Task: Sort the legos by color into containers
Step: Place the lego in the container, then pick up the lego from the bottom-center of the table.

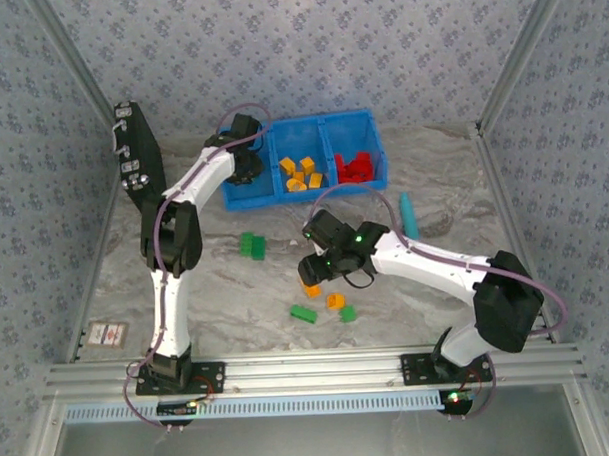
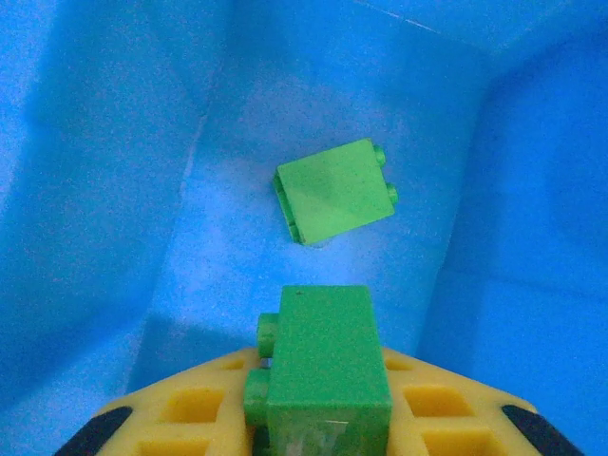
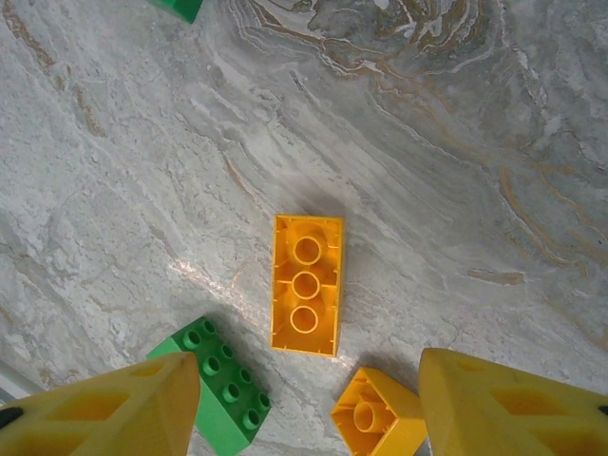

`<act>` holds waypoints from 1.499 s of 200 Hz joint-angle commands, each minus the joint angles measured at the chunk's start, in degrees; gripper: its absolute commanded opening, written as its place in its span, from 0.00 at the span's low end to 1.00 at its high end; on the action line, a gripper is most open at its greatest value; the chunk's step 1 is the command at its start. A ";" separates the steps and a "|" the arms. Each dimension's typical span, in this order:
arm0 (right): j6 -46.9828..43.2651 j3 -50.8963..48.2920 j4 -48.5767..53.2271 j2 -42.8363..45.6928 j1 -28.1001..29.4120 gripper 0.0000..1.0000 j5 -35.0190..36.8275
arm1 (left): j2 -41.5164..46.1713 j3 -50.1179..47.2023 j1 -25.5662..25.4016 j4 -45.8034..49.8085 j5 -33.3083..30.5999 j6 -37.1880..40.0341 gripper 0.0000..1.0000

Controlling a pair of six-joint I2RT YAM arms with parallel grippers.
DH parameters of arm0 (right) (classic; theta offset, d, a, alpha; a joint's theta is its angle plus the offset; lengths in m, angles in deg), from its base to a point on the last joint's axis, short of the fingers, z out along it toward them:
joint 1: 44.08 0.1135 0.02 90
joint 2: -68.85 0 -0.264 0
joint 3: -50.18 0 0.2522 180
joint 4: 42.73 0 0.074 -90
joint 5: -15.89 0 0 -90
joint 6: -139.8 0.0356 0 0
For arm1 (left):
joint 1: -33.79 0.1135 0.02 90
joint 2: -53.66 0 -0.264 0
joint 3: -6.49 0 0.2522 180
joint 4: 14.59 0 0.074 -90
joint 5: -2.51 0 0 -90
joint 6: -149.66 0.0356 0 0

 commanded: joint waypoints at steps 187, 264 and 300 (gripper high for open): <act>-1.88 1.60 -4.03 -15.16 2.61 0.66 1.12 | 21.97 8.05 1.00 8.34 6.93 10.73 0.54; -3.59 4.87 -1.52 -20.83 2.41 0.49 2.51 | 49.59 -14.44 0.91 13.07 3.87 16.29 0.61; -4.43 9.68 2.91 -20.97 1.51 0.44 4.40 | 60.99 -23.70 0.98 16.45 3.32 17.45 0.63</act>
